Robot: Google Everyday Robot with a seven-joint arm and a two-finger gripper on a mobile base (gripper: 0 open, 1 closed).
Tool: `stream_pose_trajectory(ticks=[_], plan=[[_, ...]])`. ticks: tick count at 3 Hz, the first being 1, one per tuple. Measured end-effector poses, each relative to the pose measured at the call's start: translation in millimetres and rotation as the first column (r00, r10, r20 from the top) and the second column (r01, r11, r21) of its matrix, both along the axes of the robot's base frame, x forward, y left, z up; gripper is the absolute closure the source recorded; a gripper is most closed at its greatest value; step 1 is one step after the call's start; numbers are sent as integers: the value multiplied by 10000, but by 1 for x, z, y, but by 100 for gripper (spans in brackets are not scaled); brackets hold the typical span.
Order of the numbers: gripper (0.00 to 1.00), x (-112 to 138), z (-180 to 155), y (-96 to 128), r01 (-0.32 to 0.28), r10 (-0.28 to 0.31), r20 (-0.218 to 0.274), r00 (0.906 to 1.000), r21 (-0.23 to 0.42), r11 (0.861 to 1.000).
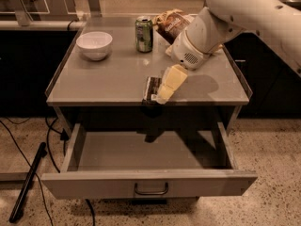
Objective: Place rxbar chocolate into top drawer
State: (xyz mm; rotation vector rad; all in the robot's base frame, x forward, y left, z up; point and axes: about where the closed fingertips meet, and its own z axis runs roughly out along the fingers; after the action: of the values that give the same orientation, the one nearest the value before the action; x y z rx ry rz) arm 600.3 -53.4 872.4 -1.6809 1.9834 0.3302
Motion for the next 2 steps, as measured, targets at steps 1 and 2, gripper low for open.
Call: stream_pose_trajectory(ticks=[1, 2], plan=[[0, 4, -11, 6, -2, 2, 26, 10000, 83, 10000], [0, 5, -16, 11, 19, -23, 249, 9997, 171, 9999]])
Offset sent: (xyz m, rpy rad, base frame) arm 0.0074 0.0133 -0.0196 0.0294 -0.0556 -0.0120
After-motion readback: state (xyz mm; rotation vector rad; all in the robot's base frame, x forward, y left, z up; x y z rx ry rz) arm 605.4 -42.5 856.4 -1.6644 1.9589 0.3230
